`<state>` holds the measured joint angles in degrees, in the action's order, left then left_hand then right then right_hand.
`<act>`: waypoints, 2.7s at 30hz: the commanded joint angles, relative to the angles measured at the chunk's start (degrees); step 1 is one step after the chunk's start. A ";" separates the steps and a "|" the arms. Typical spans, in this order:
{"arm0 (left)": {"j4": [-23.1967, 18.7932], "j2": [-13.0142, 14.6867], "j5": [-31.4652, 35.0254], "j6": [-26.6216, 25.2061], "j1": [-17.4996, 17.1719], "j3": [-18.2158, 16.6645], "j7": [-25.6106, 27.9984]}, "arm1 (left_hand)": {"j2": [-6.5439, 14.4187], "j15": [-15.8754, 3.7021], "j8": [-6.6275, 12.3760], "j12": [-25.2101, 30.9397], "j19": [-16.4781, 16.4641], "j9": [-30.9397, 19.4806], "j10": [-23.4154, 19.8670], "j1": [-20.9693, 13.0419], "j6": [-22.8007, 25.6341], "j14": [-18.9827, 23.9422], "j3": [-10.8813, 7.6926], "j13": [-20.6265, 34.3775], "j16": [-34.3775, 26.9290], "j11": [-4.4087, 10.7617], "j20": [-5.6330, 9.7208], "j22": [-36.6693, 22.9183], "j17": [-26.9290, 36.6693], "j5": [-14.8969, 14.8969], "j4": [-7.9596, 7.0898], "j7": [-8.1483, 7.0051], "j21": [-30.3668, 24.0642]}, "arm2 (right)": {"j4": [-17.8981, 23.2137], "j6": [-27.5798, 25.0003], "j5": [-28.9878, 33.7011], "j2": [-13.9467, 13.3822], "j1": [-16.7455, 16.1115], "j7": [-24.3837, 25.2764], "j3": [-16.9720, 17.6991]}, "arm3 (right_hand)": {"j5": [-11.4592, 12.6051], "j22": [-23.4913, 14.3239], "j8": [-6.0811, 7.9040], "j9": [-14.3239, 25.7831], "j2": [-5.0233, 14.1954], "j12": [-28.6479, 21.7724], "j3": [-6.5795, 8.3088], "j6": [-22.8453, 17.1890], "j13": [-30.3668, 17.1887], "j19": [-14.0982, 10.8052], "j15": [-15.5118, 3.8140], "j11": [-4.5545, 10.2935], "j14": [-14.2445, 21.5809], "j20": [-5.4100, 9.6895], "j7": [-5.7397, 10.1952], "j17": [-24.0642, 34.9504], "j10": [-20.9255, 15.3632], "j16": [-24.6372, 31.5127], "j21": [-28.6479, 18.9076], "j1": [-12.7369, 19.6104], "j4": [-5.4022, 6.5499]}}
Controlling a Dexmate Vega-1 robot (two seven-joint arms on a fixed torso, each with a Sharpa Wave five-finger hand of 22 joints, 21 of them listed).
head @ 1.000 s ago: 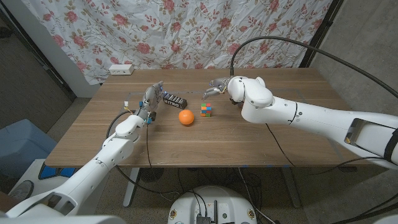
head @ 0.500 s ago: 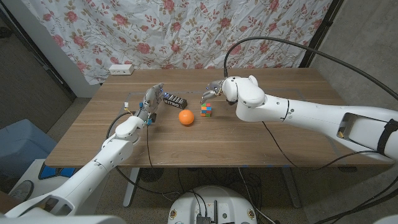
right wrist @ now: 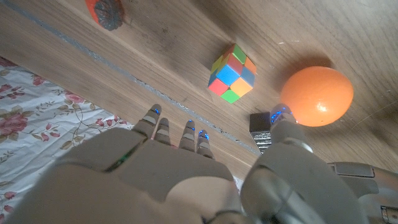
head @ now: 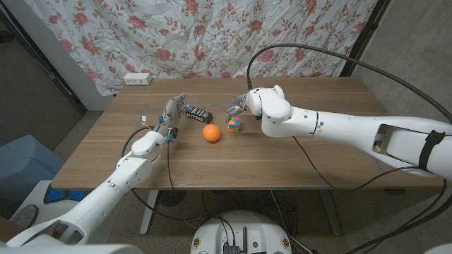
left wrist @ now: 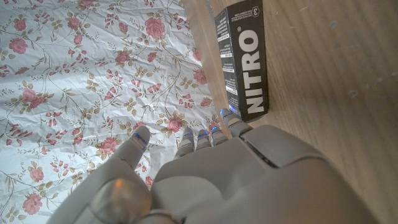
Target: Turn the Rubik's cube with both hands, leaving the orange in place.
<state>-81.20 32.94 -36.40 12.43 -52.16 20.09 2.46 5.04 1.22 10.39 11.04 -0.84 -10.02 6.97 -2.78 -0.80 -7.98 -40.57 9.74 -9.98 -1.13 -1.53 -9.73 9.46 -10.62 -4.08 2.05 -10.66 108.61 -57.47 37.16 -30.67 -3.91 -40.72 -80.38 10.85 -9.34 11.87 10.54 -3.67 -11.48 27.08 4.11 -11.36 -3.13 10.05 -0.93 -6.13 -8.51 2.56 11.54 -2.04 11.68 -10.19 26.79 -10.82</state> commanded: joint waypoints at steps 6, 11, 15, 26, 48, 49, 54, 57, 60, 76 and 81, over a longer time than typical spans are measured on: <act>-1.40 -0.20 0.05 0.17 -1.59 -0.45 2.34 | 4.13 0.02 0.17 -0.09 -0.02 -0.06 0.13 0.62 0.16 -0.34 -0.52 0.29 -0.18 -0.11 -0.39 -0.11 0.30 -0.29 -0.02 0.09 -0.32 | -4.34 1.20 0.31 2.47 0.03 -2.29 -1.08 | 0.26 -0.20 0.41 0.32 -0.02 -0.29 0.63 -0.10 -0.16 -0.34 -0.35 -0.16 0.67 -0.31 -0.42 0.14 -0.84 0.67 -0.44 1.36 0.13; -2.68 0.34 0.08 -0.45 -2.45 -0.71 3.13 | 4.13 0.03 0.16 -0.08 -0.02 -0.07 0.09 0.63 0.16 -0.35 -0.53 0.29 -0.18 -0.08 -0.38 -0.11 0.30 -0.29 -0.03 0.09 -0.32 | -5.28 1.53 0.13 2.69 -0.23 -2.23 -0.99 | 0.25 -0.20 0.64 0.34 -0.16 -0.46 0.90 -0.65 -0.20 -0.55 -0.55 -0.07 1.01 -0.27 0.13 0.15 -1.30 0.79 -0.51 2.15 0.14; -3.38 0.51 0.04 -0.70 -3.01 -0.83 3.57 | 4.12 0.04 0.14 -0.07 -0.03 -0.07 0.06 0.63 0.13 -0.33 -0.54 0.29 -0.18 -0.09 -0.40 -0.11 0.29 -0.29 0.00 0.11 -0.32 | -5.84 2.22 0.00 2.80 -0.53 -1.80 -0.79 | 0.26 -0.20 0.73 0.35 -0.27 -0.60 1.14 -0.90 -0.23 -0.82 -1.07 0.06 1.35 -0.17 0.23 0.16 -1.70 0.91 -0.59 2.84 0.15; -4.92 1.08 0.08 -1.38 -4.24 -0.94 4.27 | 4.12 0.01 0.13 -0.11 -0.02 -0.08 0.13 0.70 0.15 -0.36 -0.56 0.30 -0.18 -0.15 -0.39 -0.11 0.31 -0.28 -0.04 0.10 -0.31 | -8.17 3.99 -0.48 3.94 -1.05 -0.48 0.17 | 0.15 -0.21 1.83 0.42 -0.80 -1.32 2.04 -4.01 -0.35 -1.80 -1.96 0.34 3.05 0.07 1.08 0.12 -4.04 1.42 -0.77 5.61 0.20; -4.93 1.42 -0.24 -1.91 -4.16 -1.00 3.70 | 4.09 0.05 0.24 -0.02 -0.02 -0.10 -0.13 0.76 0.61 -0.38 -0.60 0.30 -0.18 -0.19 -0.49 -0.11 0.30 -0.27 -0.03 0.08 -0.31 | -10.54 4.70 1.87 5.16 -2.81 2.93 1.14 | -0.45 -0.19 4.25 0.60 -1.47 -2.75 4.18 -12.26 -0.67 -5.51 -5.77 4.66 9.59 0.98 4.40 -0.14 -11.99 2.95 -1.03 13.12 0.45; -4.85 1.43 -0.32 -1.98 -4.05 -0.98 3.54 | 4.10 0.06 0.24 -0.02 -0.02 -0.10 -0.13 0.76 0.62 -0.38 -0.61 0.30 -0.17 -0.19 -0.49 -0.11 0.30 -0.27 -0.03 0.07 -0.31 | -10.65 4.52 2.07 5.26 -2.94 3.09 1.15 | -0.48 -0.19 4.36 0.61 -1.53 -2.80 4.22 -12.59 -0.69 -5.67 -5.85 4.98 9.86 0.97 4.57 -0.15 -12.32 3.01 -1.04 13.35 0.44; -4.40 1.32 -0.35 -2.15 -3.58 -0.85 3.33 | 4.10 0.04 0.22 -0.04 -0.02 -0.10 -0.10 0.74 0.61 -0.40 -0.62 0.30 -0.16 -0.16 -0.49 -0.11 0.29 -0.27 0.00 0.04 -0.31 | -11.21 4.19 2.86 5.55 -3.67 4.32 1.35 | -0.46 -0.18 4.94 0.61 -2.20 -3.13 4.31 -14.48 -0.80 -7.09 -7.13 6.22 11.83 1.25 5.26 -0.19 -14.80 3.45 -1.15 15.01 0.48; -4.07 1.27 -0.42 -2.27 -3.25 -0.73 3.02 | 4.08 0.03 0.21 -0.04 -0.02 -0.10 -0.11 0.78 0.59 -0.39 -0.61 0.30 -0.17 -0.16 -0.46 -0.11 0.30 -0.26 -0.02 0.02 -0.31 | -11.60 3.86 3.35 5.81 -3.89 4.67 1.30 | -0.34 -0.17 5.11 0.61 -2.71 -3.58 4.09 -15.18 -0.91 -7.56 -7.70 6.93 12.55 1.50 5.72 -0.19 -16.66 3.57 -1.10 15.31 0.64; -3.70 1.13 -0.45 -2.26 -2.95 -0.62 2.80 | 4.09 -0.01 0.20 -0.04 -0.04 -0.10 -0.12 0.80 0.59 -0.38 -0.61 0.30 -0.18 -0.13 -0.46 -0.11 0.31 -0.26 -0.04 0.01 -0.31 | -11.72 3.04 4.09 6.06 -4.31 5.36 1.28 | -0.07 -0.17 5.49 0.61 -3.17 -3.78 3.90 -16.41 -1.09 -8.31 -8.45 7.53 13.54 1.64 6.24 -0.20 -17.90 3.79 -1.15 15.78 0.68; -2.10 0.76 -0.73 -2.31 -1.78 -0.13 1.49 | 4.04 0.04 0.16 -0.01 -0.05 -0.11 -0.27 0.84 0.57 -0.31 -0.61 0.31 -0.20 -0.10 -0.43 -0.11 0.30 -0.25 -0.02 0.10 -0.31 | -11.59 2.16 7.20 6.36 -7.29 9.90 1.69 | 1.18 -0.14 7.89 0.62 -4.46 -5.16 3.25 -23.43 -1.84 -11.75 -11.51 8.93 18.55 2.56 8.73 -0.25 -25.37 4.92 -1.14 19.64 0.54; -2.21 0.94 -0.74 -2.35 -1.85 -0.19 1.47 | 4.08 0.08 0.14 -0.03 -0.03 -0.11 -0.25 0.84 0.56 -0.34 -0.63 0.31 -0.19 -0.15 -0.49 -0.11 0.30 -0.26 -0.03 0.08 -0.31 | -11.83 1.99 8.01 6.58 -8.06 10.91 1.91 | 1.33 -0.14 8.34 0.64 -4.52 -5.28 3.21 -24.73 -2.00 -12.26 -12.02 8.95 19.32 2.84 9.43 -0.26 -26.43 5.07 -1.08 20.73 0.52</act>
<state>-84.04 33.85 -37.00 10.21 -54.55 19.70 4.39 4.83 1.23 10.38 11.04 -0.84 -10.00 6.98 -2.58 -0.51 -7.98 -40.66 9.74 -9.98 -1.13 -1.53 -9.72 9.46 -10.62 -4.17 1.74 -10.66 97.12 -54.73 42.63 -24.50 -10.21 -33.23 -78.86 11.97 -9.34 19.73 11.07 -8.31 -16.13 30.43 -19.91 -13.20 -14.56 -1.84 8.08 12.51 -5.71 11.76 11.19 -27.45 16.34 -10.84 46.74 -10.12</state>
